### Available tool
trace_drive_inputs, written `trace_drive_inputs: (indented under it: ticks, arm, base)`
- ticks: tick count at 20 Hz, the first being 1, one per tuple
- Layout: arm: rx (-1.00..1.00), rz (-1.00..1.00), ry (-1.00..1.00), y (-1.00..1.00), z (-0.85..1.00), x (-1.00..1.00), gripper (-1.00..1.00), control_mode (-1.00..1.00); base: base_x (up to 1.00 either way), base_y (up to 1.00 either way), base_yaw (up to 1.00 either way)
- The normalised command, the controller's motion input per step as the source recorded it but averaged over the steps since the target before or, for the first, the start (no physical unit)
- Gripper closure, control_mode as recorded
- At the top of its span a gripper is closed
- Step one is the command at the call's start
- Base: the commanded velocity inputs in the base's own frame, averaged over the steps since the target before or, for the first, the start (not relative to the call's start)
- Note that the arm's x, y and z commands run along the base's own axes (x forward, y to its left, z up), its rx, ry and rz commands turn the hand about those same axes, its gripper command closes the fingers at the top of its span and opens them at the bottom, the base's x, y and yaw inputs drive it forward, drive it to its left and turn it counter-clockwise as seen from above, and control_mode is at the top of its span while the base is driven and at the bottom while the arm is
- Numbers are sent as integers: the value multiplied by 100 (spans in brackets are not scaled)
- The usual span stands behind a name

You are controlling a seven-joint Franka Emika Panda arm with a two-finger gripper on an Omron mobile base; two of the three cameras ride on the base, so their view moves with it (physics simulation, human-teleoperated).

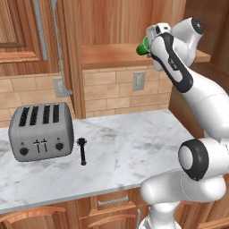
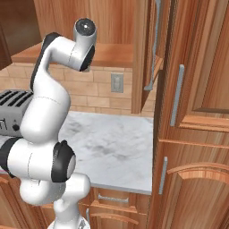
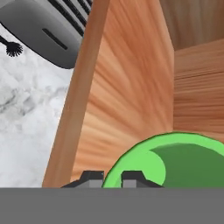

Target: Move the cup from next to the sink to the open cabinet. Then, move the bowl with the carrot to the fridge to clear the area for faucet cleaning.

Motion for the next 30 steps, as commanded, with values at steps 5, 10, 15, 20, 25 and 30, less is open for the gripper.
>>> trace_drive_inputs:
  ticks: [5,10,15,20,25,30]
  arm:
    - [-4,0,10,0,-26,39,100,-100]
    - [0,0,-10,0,85,-8,100,-100]
    - [-1,0,2,0,0,0,100,-100]
    - [-3,0,19,0,-44,0,100,-100]
    - [-2,0,3,0,-14,0,100,-100]
    - [0,0,0,0,0,10,100,-100]
  base:
    - [0,0,0]
    - [0,0,0]
    - [0,0,0]
    - [0,0,0]
    - [0,0,0]
    - [0,0,0]
